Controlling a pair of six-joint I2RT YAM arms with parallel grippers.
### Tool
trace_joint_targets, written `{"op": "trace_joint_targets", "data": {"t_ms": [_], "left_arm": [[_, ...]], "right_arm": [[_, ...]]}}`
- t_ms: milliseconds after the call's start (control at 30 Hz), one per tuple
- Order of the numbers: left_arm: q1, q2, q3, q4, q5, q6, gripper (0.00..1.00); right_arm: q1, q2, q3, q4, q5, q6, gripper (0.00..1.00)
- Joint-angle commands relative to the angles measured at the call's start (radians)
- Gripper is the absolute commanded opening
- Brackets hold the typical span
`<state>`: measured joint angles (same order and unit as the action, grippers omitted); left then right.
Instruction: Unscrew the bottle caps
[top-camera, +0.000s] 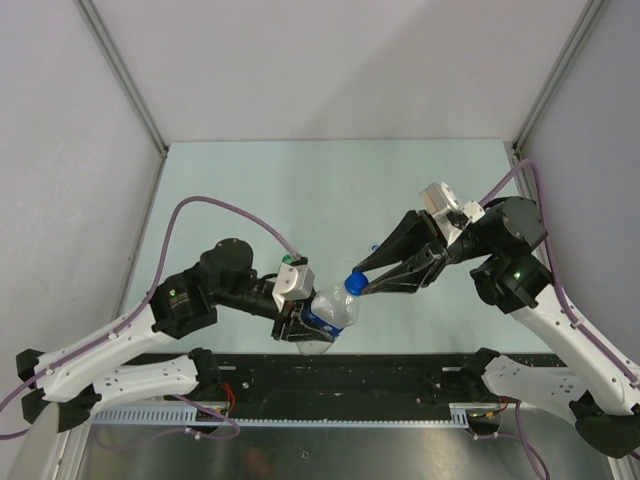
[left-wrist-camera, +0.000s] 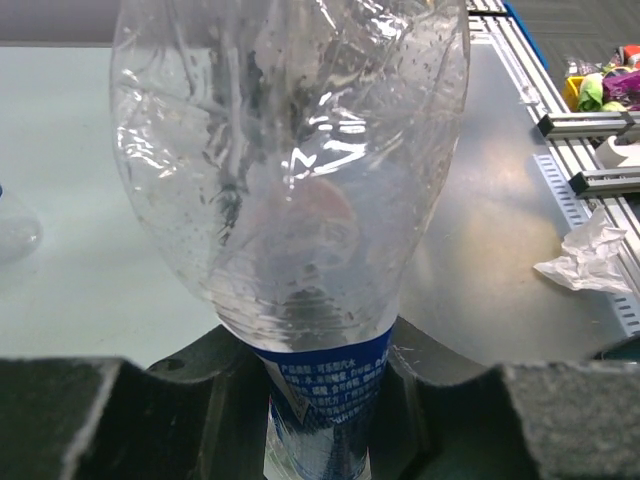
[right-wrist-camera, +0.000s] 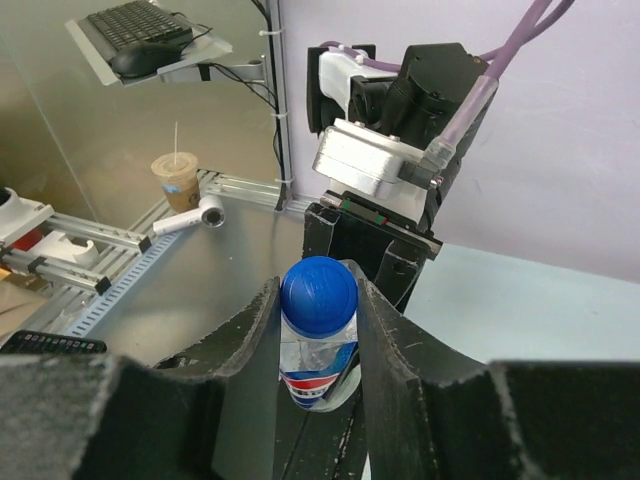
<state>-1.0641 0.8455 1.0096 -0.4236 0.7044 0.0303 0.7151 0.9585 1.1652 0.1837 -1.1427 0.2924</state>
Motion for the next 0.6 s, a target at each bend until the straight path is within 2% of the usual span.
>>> {"op": "trace_joint_targets", "data": {"t_ms": [0,100,133,167,267,333,433,567], "left_arm": [[-0.005,-0.033,0.023,0.271,0.165,0.013,0.00],[0.000,-0.039,0.001,0.272,0.051,0.009,0.00],[0.001,-0.042,-0.008,0.272,0.000,0.007,0.00],[0.002,-0.043,-0.017,0.270,-0.053,0.004,0.00],[0.003,-0.041,-0.037,0.269,-0.208,-0.002,0.00],[0.003,-0.037,-0.041,0.268,-0.307,-0.003,0.00],[0.002,-0.026,-0.038,0.262,-0.444,-0.002,0.00],[0.001,0.007,-0.019,0.236,-0.629,0.005,0.00]], "right_arm": [[-0.009,0.016,-0.027,-0.035,0.014,-0.046,0.00],[-0.011,-0.001,-0.026,-0.064,0.102,-0.040,0.00],[-0.012,-0.006,-0.026,-0.068,0.141,-0.030,0.03],[-0.012,-0.013,-0.026,-0.073,0.178,-0.018,0.12],[-0.013,-0.032,-0.027,-0.078,0.279,0.016,0.49],[-0.014,-0.042,-0.026,-0.081,0.350,0.036,0.65],[-0.017,-0.042,-0.026,-0.085,0.483,0.104,0.82],[-0.037,-0.022,-0.027,-0.085,0.598,0.230,0.93]]}}
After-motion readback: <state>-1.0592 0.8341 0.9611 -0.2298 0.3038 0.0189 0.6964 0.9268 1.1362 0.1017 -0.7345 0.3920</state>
